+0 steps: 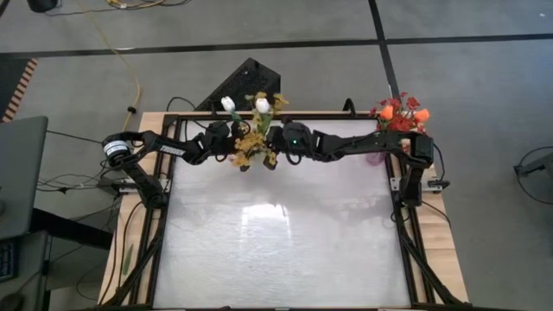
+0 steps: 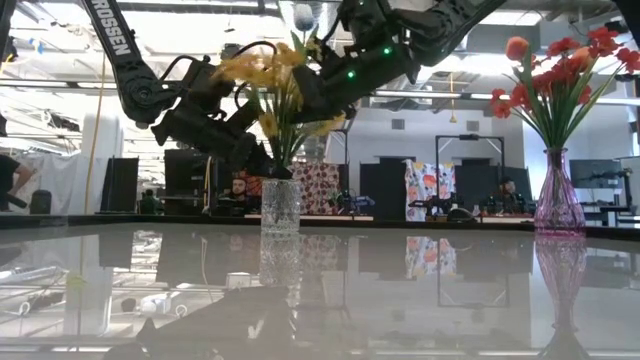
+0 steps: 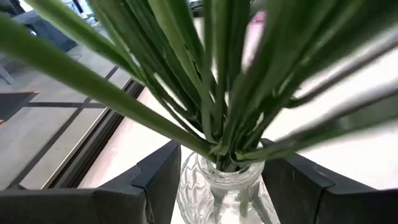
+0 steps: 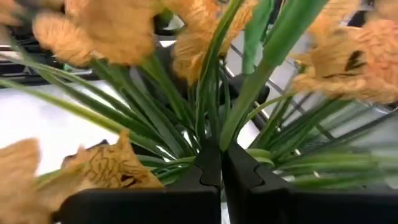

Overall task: Sort flowers into vase by color
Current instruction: Put the white tulip into the transparent vase

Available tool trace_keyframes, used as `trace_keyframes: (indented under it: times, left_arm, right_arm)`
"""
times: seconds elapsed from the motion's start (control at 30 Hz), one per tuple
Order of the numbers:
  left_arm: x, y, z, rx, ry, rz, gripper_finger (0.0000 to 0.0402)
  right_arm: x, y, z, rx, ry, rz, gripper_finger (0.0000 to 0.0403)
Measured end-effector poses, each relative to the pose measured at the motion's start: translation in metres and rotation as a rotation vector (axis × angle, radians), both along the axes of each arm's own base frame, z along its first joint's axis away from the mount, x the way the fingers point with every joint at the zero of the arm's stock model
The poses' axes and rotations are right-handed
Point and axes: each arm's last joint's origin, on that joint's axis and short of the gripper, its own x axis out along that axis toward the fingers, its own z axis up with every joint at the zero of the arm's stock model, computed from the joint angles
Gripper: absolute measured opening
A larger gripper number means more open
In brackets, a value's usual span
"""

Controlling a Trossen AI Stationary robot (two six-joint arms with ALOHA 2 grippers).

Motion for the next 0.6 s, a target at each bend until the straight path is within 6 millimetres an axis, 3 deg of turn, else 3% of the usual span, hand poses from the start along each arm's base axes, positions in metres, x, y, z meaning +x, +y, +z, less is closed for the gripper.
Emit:
trace_keyframes:
  times: [0.17, 0.37, 0.6]
  left_arm:
    - [0.000, 0.000, 0.000, -0.001, 0.001, 0.000, 0.0203]
    - [0.000, 0.000, -0.001, -0.007, 0.008, -0.001, 0.0203]
    - [0.000, 0.000, -0.001, -0.008, 0.007, -0.003, 0.0203]
  right_arm:
    - [0.003, -0.004, -0.006, 0.037, -0.016, 0.030, 0.0024]
    - [0.007, -0.013, -0.029, 0.083, 0.022, 0.022, 0.0024]
    - [0.007, -0.013, -0.031, 0.083, 0.040, 0.023, 0.0026]
